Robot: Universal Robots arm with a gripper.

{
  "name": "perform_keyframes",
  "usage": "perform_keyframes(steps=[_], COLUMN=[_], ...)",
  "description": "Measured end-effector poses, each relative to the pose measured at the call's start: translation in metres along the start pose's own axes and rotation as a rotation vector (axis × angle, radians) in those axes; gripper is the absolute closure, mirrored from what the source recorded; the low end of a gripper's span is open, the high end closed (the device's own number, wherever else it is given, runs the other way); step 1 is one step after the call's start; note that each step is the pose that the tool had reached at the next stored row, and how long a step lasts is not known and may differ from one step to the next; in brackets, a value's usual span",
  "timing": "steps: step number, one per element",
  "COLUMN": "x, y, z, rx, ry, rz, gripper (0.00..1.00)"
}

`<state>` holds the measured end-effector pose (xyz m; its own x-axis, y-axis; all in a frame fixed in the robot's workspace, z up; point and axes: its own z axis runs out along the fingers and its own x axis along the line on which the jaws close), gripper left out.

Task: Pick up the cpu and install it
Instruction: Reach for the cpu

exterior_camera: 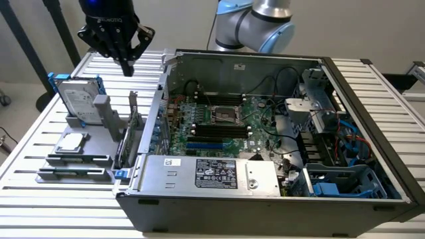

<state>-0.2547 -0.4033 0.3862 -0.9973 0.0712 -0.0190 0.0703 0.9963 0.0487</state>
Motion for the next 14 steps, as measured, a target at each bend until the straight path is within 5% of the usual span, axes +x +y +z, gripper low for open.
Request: perform_keyframes(steps=[14], x=[0.063], y=[-0.0050], z=[0.0017], rx=[0.0000], ry=[-0.0001], rz=[0.000], gripper=[0.89])
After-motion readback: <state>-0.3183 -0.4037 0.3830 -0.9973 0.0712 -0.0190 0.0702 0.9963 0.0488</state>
